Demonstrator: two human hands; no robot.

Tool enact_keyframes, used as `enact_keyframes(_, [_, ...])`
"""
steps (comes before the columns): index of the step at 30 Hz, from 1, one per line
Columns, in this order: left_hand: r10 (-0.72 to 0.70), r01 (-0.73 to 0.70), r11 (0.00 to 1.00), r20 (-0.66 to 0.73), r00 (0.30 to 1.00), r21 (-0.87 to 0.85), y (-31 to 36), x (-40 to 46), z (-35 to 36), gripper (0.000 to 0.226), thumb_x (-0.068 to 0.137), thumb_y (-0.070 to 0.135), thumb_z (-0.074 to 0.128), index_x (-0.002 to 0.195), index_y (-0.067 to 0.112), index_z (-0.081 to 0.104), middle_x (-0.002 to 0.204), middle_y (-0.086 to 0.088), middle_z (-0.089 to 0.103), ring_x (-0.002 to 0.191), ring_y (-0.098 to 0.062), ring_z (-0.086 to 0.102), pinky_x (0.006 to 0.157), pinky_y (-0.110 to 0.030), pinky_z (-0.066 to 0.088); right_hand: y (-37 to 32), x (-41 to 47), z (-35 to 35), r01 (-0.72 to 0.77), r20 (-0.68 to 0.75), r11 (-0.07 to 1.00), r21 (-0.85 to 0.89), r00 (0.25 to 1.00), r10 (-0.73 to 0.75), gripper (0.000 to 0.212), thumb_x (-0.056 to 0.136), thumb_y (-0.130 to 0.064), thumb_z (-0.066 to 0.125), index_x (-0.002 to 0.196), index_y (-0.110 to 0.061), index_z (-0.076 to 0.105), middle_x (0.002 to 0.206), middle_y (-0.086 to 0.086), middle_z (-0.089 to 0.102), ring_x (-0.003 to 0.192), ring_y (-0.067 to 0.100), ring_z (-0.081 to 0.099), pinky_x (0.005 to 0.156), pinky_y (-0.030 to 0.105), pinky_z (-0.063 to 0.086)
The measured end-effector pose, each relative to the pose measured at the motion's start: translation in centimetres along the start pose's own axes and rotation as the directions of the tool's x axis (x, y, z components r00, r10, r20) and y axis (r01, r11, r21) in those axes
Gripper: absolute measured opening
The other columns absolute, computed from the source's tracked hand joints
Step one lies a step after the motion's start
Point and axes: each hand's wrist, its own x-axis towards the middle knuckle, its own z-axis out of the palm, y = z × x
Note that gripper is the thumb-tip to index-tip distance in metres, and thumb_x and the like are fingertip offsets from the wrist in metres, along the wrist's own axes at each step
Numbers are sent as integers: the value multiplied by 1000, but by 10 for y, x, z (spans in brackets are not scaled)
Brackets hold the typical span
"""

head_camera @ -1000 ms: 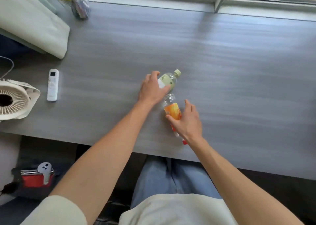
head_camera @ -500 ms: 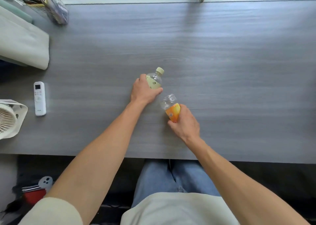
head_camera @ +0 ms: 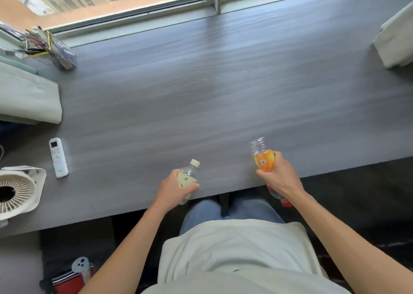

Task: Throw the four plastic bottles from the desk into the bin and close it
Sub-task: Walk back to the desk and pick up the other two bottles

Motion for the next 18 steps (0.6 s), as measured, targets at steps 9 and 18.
enact_keyframes(9, [80,-148,964,291,953,219,-12,-13,30,48,57,58,79,94,41,55,83,10,71,66,6,68,41,-16,49,118,-112,71,-405,-12,879,251,907,421,60,66,-61,62,116,-39,39,94,-5,65,84,26,64,77,40,52])
enact_keyframes(18, [231,-555,683,581,780,474,121,-21,129,65,58,64,74,111,31,54,93,11,68,84,-10,66,71,-34,58,209,-212,151,-714,202,471,519,637,744,61,68,-48,76,115,-16,54,106,16,71,98,36,66,83,41,54])
